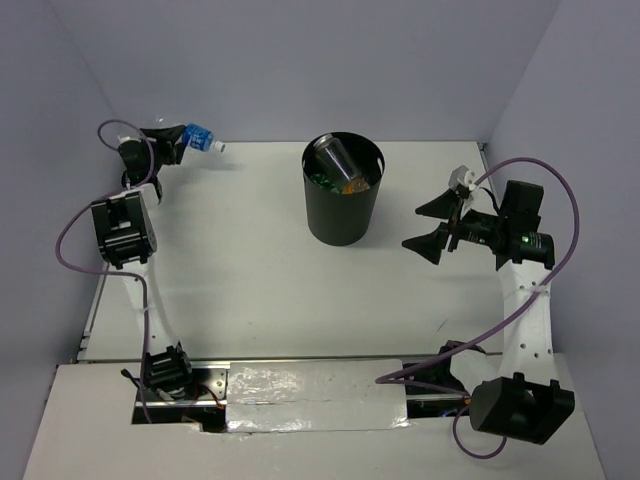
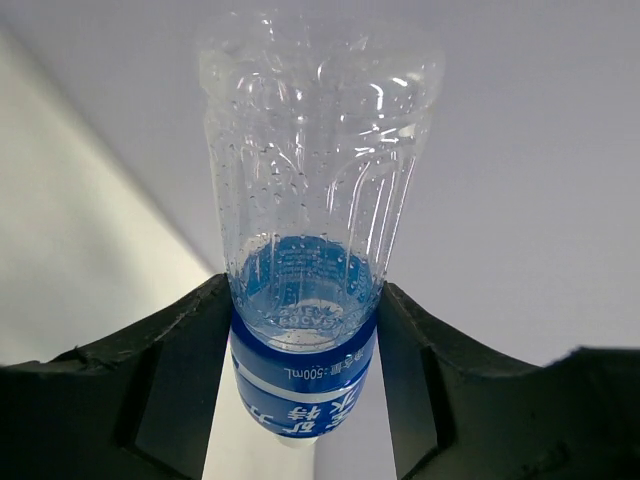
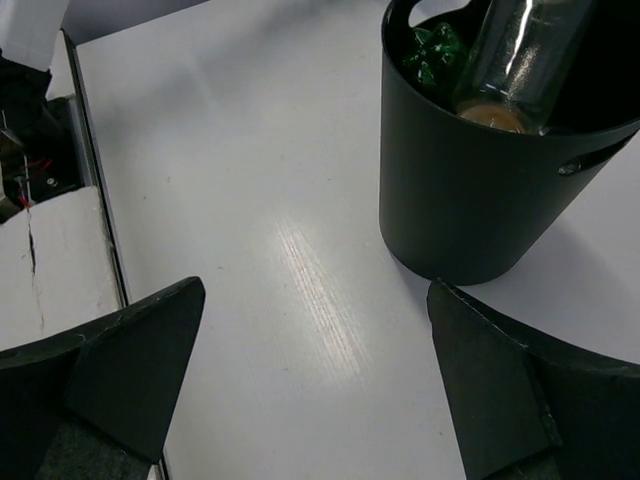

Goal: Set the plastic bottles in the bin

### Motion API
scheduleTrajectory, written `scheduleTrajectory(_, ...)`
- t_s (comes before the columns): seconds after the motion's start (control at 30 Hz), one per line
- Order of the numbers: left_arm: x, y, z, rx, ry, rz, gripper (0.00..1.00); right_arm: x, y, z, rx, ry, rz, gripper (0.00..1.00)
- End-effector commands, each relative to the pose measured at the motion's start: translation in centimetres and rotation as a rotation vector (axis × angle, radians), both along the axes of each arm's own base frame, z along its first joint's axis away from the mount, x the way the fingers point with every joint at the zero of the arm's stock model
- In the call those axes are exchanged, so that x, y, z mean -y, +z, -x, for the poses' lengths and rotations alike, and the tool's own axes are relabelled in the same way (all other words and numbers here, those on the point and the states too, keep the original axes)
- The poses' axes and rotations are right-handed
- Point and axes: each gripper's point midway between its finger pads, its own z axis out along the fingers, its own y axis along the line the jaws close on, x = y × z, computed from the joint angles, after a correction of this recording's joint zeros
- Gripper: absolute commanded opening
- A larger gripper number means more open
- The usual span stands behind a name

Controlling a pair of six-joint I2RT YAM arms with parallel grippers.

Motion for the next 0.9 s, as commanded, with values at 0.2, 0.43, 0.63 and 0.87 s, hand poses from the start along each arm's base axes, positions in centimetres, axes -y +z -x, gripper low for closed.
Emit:
scheduleTrajectory(0.2,19.8,30.1,11.5,0.682,-0.480,-0.446,0.00,-0.6,3.7,0.7,0.125,-0.020,-0.006,1.00)
scheduleTrajectory(0.43,32.1,36.5,19.0,0.767,-0.580,-0.650,0.02,-0.7,4.2,1.3,0.143,-0.029,0.001,1.00)
scheduleTrajectory(0.63,40.9,35.3,20.8,0.780,-0.623,-0.682,0.01,-0.8,4.1,2.2,0.156,-0.036,0.015,1.00)
scheduleTrajectory(0.87,45.0,32.3,17.8,0.717,-0.489,-0.735,0.00,-0.9,3.7,3.5,0.190,-0.048,0.048,0.99)
